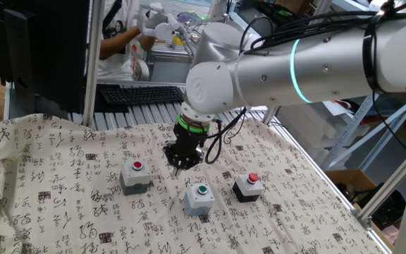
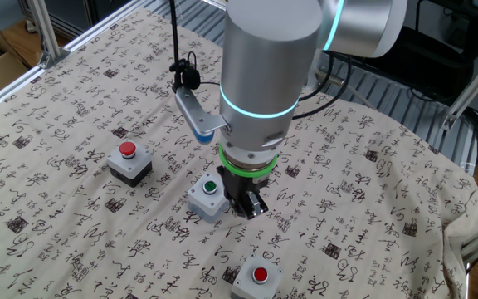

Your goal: Press three buttons from left to right in sequence

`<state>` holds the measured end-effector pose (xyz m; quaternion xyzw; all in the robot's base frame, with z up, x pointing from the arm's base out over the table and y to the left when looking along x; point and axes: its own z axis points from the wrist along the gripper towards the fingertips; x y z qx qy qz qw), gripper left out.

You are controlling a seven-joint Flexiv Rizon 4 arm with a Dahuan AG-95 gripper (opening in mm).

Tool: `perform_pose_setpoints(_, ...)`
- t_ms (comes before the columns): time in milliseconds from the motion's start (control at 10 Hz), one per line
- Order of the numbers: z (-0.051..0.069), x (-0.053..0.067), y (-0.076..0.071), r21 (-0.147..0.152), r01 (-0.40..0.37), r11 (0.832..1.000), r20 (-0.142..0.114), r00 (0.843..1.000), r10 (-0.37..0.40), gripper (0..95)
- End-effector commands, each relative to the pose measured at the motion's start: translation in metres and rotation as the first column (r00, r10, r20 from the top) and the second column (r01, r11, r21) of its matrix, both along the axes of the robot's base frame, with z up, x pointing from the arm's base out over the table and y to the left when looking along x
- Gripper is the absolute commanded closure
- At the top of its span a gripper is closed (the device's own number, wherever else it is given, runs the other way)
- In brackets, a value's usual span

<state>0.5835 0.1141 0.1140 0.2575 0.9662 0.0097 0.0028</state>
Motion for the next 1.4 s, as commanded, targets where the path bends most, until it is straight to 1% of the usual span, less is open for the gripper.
perform_pose_setpoints(100,0.0011,-0.0019,-0.0002,0.008,-0.011,1.000,0.000,1.000,0.011,95.0)
perform_pose_setpoints(200,0.0011,-0.0019,-0.0002,0.008,-0.023,1.000,0.003,1.000,0.023,95.0)
perform_pose_setpoints(300,0.0011,-0.0019,-0.0002,0.005,-0.035,0.999,0.001,0.999,0.035,95.0)
perform_pose_setpoints(500,0.0011,-0.0019,-0.0002,0.012,-0.053,0.999,0.001,0.999,0.053,95.0)
perform_pose_setpoints(600,0.0011,-0.0019,-0.0002,0.020,-0.057,0.998,0.003,0.998,0.057,95.0)
perform_pose_setpoints(800,0.0011,-0.0019,-0.0002,0.025,-0.059,0.998,0.003,0.998,0.059,95.0)
perform_pose_setpoints(900,0.0011,-0.0019,-0.0002,-0.004,-0.063,0.998,-0.012,0.998,0.063,95.0)
perform_pose_setpoints(1000,0.0011,-0.0019,-0.0002,0.007,-0.060,0.998,-0.009,0.998,0.060,95.0)
perform_pose_setpoints(1100,0.0011,-0.0019,-0.0002,0.010,-0.060,0.998,-0.009,0.998,0.060,95.0)
perform_pose_setpoints(1300,0.0011,-0.0019,-0.0002,0.036,-0.053,0.998,0.003,0.999,0.053,95.0)
perform_pose_setpoints(1400,0.0011,-0.0019,-0.0002,0.042,-0.049,0.998,0.003,0.999,0.049,95.0)
